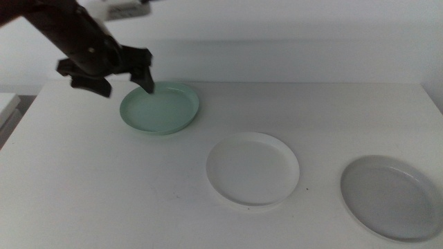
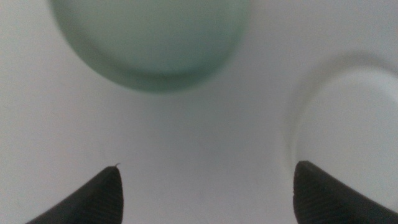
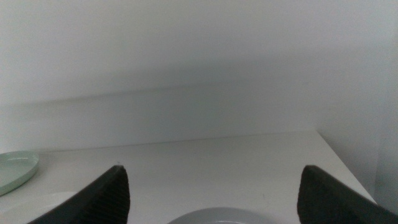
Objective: Stack the three bowls on top of each other.
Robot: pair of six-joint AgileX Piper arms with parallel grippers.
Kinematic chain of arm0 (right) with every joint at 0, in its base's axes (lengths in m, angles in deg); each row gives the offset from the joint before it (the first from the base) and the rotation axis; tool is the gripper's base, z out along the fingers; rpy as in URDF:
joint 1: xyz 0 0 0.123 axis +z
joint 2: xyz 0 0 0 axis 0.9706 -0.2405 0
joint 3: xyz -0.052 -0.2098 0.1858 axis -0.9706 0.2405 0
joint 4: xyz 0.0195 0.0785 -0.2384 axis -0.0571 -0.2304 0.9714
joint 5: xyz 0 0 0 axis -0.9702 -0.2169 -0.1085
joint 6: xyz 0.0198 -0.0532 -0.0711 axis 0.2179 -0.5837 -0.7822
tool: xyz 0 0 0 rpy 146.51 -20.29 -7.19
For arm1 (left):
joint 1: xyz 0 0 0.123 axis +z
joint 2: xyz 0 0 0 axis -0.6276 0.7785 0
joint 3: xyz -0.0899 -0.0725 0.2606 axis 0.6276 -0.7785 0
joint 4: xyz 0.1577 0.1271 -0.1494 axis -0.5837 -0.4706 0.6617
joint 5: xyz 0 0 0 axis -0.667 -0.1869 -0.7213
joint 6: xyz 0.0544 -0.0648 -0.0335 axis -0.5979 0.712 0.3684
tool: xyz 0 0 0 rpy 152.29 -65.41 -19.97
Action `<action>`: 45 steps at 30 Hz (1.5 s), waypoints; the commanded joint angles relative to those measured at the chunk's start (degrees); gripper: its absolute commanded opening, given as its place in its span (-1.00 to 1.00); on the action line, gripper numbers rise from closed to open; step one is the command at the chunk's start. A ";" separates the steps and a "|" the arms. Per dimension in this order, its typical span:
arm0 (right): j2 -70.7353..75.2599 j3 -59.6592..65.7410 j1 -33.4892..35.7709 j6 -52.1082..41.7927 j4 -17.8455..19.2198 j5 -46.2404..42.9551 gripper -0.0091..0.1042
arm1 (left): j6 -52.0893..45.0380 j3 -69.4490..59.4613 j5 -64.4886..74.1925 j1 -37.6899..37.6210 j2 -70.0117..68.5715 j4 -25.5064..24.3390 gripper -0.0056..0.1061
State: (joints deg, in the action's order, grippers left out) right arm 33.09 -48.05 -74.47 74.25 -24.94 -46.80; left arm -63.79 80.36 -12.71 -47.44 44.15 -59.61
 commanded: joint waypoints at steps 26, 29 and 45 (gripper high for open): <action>-0.20 -0.33 -0.38 -0.20 0.59 -0.54 0.80 | 0.90 16.34 -16.47 6.27 24.18 -8.81 0.78; -0.20 -0.33 -0.38 -0.20 0.59 -0.54 0.80 | 0.90 16.34 -18.97 6.27 26.29 -9.15 0.78; -0.20 -0.33 -0.38 -0.20 0.59 -0.54 0.80 | -5.13 16.34 -22.99 6.27 32.09 -8.66 0.68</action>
State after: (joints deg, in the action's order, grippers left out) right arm 33.09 -48.05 -74.47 74.25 -24.94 -46.80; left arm -68.04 96.12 -34.73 -41.27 76.47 -68.55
